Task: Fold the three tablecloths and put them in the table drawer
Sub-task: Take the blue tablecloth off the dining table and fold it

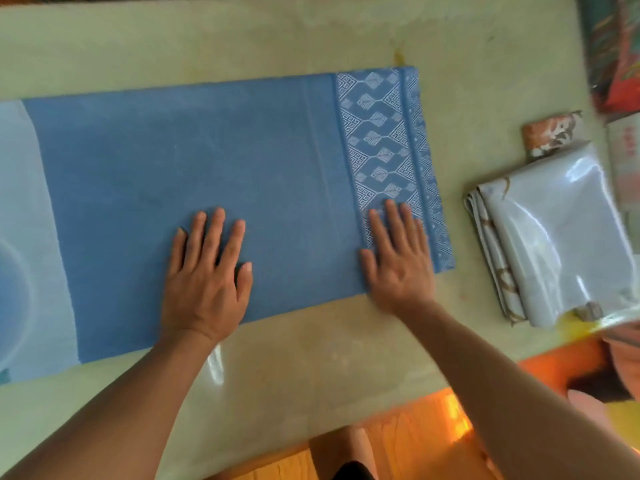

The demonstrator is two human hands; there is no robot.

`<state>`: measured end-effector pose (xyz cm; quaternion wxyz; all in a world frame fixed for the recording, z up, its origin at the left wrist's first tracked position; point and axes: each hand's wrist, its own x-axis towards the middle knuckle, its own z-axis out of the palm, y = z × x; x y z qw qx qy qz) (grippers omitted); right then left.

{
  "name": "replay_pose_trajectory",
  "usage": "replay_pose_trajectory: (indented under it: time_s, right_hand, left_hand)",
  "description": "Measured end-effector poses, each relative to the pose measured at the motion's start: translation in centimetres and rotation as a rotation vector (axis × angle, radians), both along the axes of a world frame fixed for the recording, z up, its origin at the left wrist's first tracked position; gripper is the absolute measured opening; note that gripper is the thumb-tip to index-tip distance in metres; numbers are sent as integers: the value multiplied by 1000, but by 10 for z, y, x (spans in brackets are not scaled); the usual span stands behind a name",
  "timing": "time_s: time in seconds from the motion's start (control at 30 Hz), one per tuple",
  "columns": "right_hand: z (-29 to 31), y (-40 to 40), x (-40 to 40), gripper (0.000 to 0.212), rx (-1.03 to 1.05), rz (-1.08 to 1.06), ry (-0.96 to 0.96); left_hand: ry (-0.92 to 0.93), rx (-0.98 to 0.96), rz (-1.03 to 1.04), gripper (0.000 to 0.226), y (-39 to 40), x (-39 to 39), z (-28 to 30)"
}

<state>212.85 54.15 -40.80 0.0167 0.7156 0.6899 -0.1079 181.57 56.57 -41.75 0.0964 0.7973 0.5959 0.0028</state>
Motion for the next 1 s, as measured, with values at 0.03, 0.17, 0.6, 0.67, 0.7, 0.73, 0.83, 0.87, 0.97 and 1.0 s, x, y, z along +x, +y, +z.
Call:
replay_pose_trajectory:
  time_s: [0.03, 0.17, 0.6, 0.67, 0.7, 0.73, 0.83, 0.87, 0.97, 1.0]
  right_hand:
    - [0, 2, 21, 65, -29, -3, -25]
    - [7, 15, 28, 67, -48, -247, -51]
    - [-10, 29, -185, 64, 22, 73, 10]
    - [-8, 29, -187, 65, 19, 86, -4]
    - [-9, 29, -189, 65, 18, 85, -9]
    - [-9, 29, -189, 66, 12, 82, -15]
    - [-8, 25, -171, 68, -18, -18, -28]
    - [-7, 24, -160, 70, -23, -68, -35]
    - [-3, 19, -124, 74, -82, -196, -52]
    - [0, 16, -111, 75, -112, -243, -60]
  left_hand:
    - [1, -4, 3, 62, 1, 3, 0]
    - [23, -36, 7, 64, -1, 10, 2]
    - [150, -68, 262, 63, -55, -206, 7]
    - [162, -118, 301, 66, -67, -242, 14]
    - [164, -133, 296, 67, -68, -250, 16]
    - [168, -138, 284, 68, -69, -254, 16]
    - [152, -150, 274, 68, -66, -256, 17]
    - [150, -150, 278, 68, -66, -257, 17]
    - [152, -188, 321, 68, -65, -252, 22]
    - [145, -202, 354, 69, -63, -247, 24]
